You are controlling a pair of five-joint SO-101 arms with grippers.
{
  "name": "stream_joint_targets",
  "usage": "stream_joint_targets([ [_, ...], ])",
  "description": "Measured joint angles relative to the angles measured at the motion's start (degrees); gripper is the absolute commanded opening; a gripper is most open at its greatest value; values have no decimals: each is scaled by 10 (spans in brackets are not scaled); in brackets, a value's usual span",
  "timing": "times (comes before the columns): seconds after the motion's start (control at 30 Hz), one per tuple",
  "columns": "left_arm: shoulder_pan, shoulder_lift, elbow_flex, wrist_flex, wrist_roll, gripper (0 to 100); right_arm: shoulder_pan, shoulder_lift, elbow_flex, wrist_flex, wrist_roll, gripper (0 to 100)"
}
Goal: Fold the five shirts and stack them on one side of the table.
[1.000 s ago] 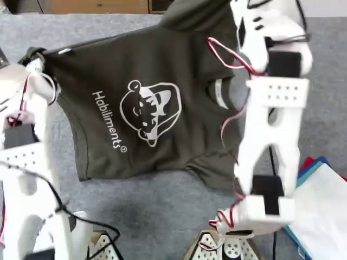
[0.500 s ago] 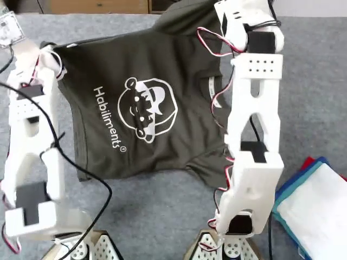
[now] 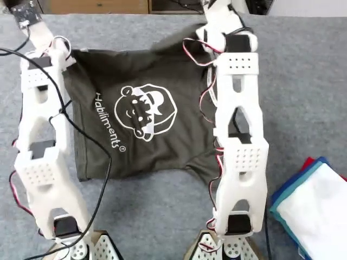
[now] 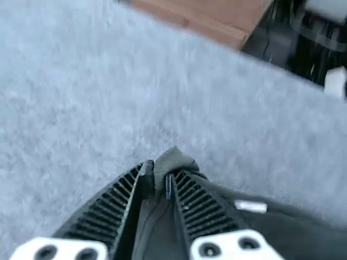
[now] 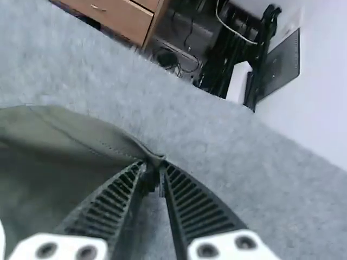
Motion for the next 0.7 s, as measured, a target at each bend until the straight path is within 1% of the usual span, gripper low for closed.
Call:
stream_joint_targets([
  [0.13,0,48,-127,126,1,19,2,1,-50,73,4,6],
  [0.27,1,74,-226,259,-2,19,2,1,-105,182,33,5],
  [0.37,4,82,-260,344,-17,19,2,1,-138,256,38,5],
  [0.5,29,87,-265,450,-51,19,4,1,-174,330,51,5],
  [0.57,33,87,-262,483,-61,19,9,1,-186,357,57,5],
  [0.63,30,86,-250,494,-65,19,14,1,-201,389,59,5],
  [0.7,22,87,-240,498,-76,19,18,1,-211,395,60,5],
])
